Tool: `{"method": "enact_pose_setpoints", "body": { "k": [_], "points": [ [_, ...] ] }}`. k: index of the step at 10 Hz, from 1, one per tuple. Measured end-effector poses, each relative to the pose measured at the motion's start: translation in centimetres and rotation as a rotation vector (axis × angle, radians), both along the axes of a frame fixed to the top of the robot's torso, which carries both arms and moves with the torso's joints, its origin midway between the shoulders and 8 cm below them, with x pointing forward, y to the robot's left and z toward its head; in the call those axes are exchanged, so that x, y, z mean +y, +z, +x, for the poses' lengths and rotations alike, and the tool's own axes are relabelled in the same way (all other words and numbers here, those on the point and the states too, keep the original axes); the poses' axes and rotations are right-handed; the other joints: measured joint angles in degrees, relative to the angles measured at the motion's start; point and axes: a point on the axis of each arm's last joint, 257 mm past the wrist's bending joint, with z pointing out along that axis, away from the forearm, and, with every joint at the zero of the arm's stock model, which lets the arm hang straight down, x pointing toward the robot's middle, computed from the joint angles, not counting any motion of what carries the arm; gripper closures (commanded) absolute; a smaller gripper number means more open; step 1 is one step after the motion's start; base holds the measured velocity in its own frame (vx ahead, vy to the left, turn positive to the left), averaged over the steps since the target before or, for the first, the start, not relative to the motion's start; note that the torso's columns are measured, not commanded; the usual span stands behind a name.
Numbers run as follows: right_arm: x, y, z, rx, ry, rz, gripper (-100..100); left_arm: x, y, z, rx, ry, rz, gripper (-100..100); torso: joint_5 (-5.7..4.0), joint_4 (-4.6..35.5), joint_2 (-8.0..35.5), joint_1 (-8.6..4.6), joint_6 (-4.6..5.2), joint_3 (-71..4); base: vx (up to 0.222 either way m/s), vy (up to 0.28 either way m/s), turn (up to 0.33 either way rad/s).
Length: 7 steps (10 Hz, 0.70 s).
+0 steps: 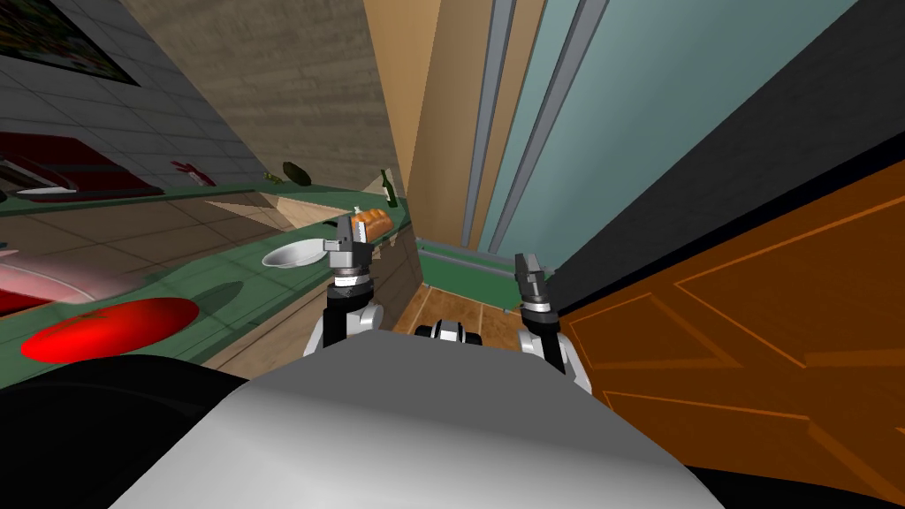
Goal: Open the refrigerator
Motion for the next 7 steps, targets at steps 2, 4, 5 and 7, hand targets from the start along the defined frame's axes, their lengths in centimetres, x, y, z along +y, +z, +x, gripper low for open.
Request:
{"method": "enact_pose_setpoints", "body": {
  "k": [2, 4, 5, 7],
  "points": [
    [0.3, -0.7, 0.3, -0.012, -0.031, -0.060, -100, 0.0, 0.0, 0.0, 0.000, 0.000, 0.000, 0, 0.00, 0.00, 0.00, 0.00, 0.00, 0.00, 0.058, 0.005, 0.011],
    [0.5, -1.3, 0.6, -0.025, -0.062, -0.121, -100, 0.0, 0.0, 0.0, 0.000, 0.000, 0.000, 0, -0.01, -0.01, -0.03, -0.04, 0.00, -0.01, 0.065, -0.001, 0.009],
    [0.5, -1.5, 0.6, -0.033, -0.078, -0.149, -100, 0.0, 0.0, 0.0, 0.000, 0.000, 0.000, 0, 0.00, 0.00, 0.03, -0.01, 0.01, 0.01, 0.022, 0.000, -0.001],
    [0.7, -2.0, 0.8, -0.043, -0.103, -0.194, -100, 0.0, 0.0, 0.0, 0.000, 0.000, 0.000, 0, 0.00, 0.02, 0.04, 0.00, 0.00, 0.03, 0.045, 0.002, 0.008]
  ]
}}
